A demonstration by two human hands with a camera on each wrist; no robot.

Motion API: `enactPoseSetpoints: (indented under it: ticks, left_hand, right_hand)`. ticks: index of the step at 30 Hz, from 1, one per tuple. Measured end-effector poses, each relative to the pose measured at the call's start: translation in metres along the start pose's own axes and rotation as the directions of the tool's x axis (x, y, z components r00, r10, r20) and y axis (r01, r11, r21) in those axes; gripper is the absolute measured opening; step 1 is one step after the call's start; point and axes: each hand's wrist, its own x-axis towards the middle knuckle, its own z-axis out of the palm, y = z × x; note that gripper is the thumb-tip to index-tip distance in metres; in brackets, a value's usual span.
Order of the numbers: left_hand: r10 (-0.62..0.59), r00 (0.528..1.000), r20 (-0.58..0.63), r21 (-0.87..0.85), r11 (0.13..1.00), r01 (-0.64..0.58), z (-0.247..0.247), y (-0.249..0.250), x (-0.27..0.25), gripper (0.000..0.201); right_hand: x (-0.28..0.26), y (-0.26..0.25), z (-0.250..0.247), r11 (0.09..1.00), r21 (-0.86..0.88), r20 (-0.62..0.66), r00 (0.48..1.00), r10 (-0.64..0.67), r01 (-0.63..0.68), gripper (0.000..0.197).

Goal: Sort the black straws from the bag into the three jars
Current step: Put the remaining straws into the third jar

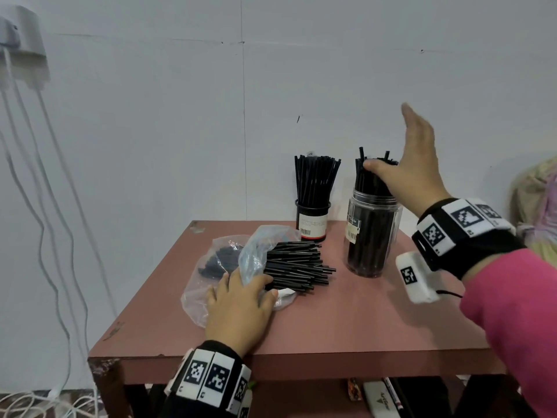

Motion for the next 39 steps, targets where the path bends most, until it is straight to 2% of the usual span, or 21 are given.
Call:
enactPoseSetpoints:
  ticks: [2, 4, 6, 7, 9, 12, 13, 15, 17, 20, 25, 31, 39]
  left_hand:
    - [0.000, 1.000, -0.006, -0.002, 1.000, 0.000, 0.001, 0.000, 0.000, 0.033]
    - [0.000, 1.000, -0.006, -0.003, 1.000, 0.000, 0.001, 0.000, -0.001, 0.033]
    - [0.000, 1.000, 0.003, 0.000, 1.000, 0.000, 0.001, 0.000, -0.001, 0.034]
    - [0.001, 1.000, 0.005, 0.001, 1.000, -0.001, 0.001, 0.000, -0.001, 0.034]
    - [0.003, 1.000, 0.006, 0.005, 1.000, -0.003, 0.000, 0.000, -0.001, 0.034]
    - [0.005, 1.000, 0.006, 0.006, 1.000, -0.005, 0.000, 0.000, 0.000, 0.034]
    - [0.006, 1.000, 0.007, 0.006, 1.000, -0.006, 0.001, 0.000, 0.000, 0.034]
    - [0.008, 1.000, 0.010, 0.007, 1.000, -0.008, 0.001, -0.001, 0.000, 0.035]
    - [0.009, 1.000, 0.012, 0.005, 1.000, -0.009, 0.002, -0.002, 0.001, 0.035]
    - [0.009, 1.000, 0.010, 0.013, 1.000, -0.010, 0.003, -0.002, 0.001, 0.035]
    - [0.017, 1.000, 0.002, 0.032, 0.999, -0.017, 0.004, -0.003, 0.002, 0.036]
    - [0.027, 1.000, -0.003, 0.039, 0.999, -0.027, 0.004, -0.003, 0.002, 0.036]
    - [0.036, 0.999, 0.001, 0.041, 0.999, -0.036, 0.005, -0.004, 0.002, 0.040]
  right_hand:
    - [0.003, -0.001, 0.003, 0.981, -0.186, 0.103, 0.994, -0.039, 0.057, 0.065]
    - [0.001, -0.001, 0.008, 0.926, -0.372, 0.274, 0.961, 0.041, 0.066, 0.038]
    - [-0.001, 0.005, 0.014, 0.901, -0.430, 0.374, 0.919, 0.123, 0.054, 0.040]
    - [-0.003, 0.007, 0.015, 0.907, -0.419, 0.367, 0.923, 0.116, 0.053, 0.044]
    - [-0.011, 0.002, 0.014, 0.935, -0.347, 0.268, 0.963, 0.033, 0.064, 0.049]
    - [-0.039, -0.018, 0.019, 0.989, -0.121, 0.117, 0.990, -0.076, 0.090, 0.036]
    - [-0.052, -0.026, 0.023, 0.997, -0.050, 0.143, 0.988, -0.059, 0.067, 0.028]
    - [-0.079, -0.037, 0.033, 1.000, -0.016, 0.313, 0.949, 0.030, -0.026, 0.019]
    - [-0.105, -0.043, 0.046, 0.994, -0.099, 0.482, 0.871, 0.093, -0.051, 0.018]
    - [-0.139, -0.045, 0.068, 0.985, -0.175, 0.561, 0.823, 0.093, 0.008, 0.023]
    - [-0.167, -0.038, 0.102, 0.974, -0.226, 0.541, 0.833, 0.120, 0.006, 0.021]
    - [-0.174, -0.026, 0.112, 0.947, -0.316, 0.549, 0.805, 0.224, -0.048, 0.036]
    - [-0.175, -0.028, 0.111, 0.957, -0.289, 0.562, 0.807, 0.181, -0.013, 0.036]
